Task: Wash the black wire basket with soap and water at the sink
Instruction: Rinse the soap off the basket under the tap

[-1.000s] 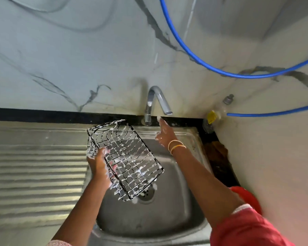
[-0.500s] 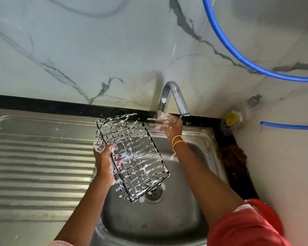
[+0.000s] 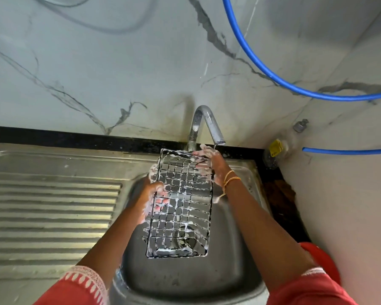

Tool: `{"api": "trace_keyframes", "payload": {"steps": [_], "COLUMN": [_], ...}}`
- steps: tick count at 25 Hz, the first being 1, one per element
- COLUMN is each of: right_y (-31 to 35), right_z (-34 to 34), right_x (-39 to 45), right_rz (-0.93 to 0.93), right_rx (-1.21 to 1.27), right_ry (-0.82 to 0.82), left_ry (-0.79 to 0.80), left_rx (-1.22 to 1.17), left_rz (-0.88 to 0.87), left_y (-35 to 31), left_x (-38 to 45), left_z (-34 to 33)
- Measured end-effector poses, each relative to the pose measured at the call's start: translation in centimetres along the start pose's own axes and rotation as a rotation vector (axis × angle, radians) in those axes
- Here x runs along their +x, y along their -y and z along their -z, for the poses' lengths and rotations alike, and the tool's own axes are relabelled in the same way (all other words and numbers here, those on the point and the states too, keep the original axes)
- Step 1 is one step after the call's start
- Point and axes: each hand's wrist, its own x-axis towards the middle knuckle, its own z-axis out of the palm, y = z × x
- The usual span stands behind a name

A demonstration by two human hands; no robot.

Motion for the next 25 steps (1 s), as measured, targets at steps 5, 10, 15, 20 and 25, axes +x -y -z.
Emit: {"api": "trace_keyframes", "payload": {"steps": [5,10,15,20,25], "right_y": [-0.4,-0.7,-3.5,-4.7,-4.8], "right_z": [2.1,3.5,2.6,1.7,1.4], "right_x": [-1.5,-4.9,-5.5,-6.1,-8.2], "right_rz": [0.259,0.397,0.389,0.279,0.433], "right_rx": [-0.172,-0.446,-0.647,-0.644,-0.838], "right_ry": [-0.215,-0.326,-0.45,-0.592,-0.382], "left_ry": [0.084,0.201,0.054,-0.109,0.03], "left_rx": [0.203,0.533,0.726,0.146,0.067], "left_rz": [0.107,0.329,-0.19,0.285,0.486], "left_y": [0.6,0.2,-2.6,-3.3,-2.8], "left_x": [2.4,5.9,6.0,5.3,4.9], "left_z": [-3.4,-4.9,-8.6,-10.6,-10.5]}}
